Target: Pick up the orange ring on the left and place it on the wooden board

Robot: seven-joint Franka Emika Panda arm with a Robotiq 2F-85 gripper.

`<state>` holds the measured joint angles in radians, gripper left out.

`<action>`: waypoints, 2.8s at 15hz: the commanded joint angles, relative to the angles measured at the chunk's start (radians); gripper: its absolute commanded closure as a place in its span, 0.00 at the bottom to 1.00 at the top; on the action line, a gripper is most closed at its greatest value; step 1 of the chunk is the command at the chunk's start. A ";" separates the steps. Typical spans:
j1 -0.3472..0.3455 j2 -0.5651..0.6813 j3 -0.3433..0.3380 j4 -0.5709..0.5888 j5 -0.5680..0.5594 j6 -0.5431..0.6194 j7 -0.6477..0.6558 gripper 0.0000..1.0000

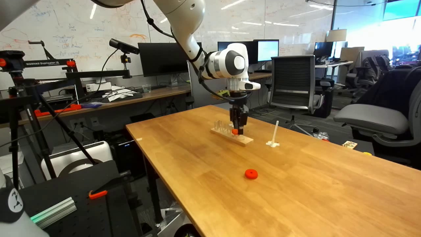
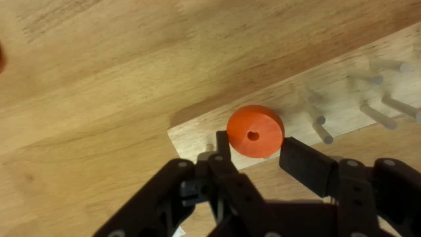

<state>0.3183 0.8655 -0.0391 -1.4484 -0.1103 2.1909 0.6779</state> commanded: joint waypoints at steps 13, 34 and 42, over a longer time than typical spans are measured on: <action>0.009 -0.003 0.014 0.018 0.010 -0.040 -0.034 0.81; 0.042 -0.188 0.027 -0.036 -0.003 -0.133 -0.035 0.81; 0.030 -0.215 0.031 -0.067 -0.003 -0.171 -0.030 0.81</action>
<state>0.3576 0.6807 -0.0175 -1.4706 -0.1104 2.0333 0.6480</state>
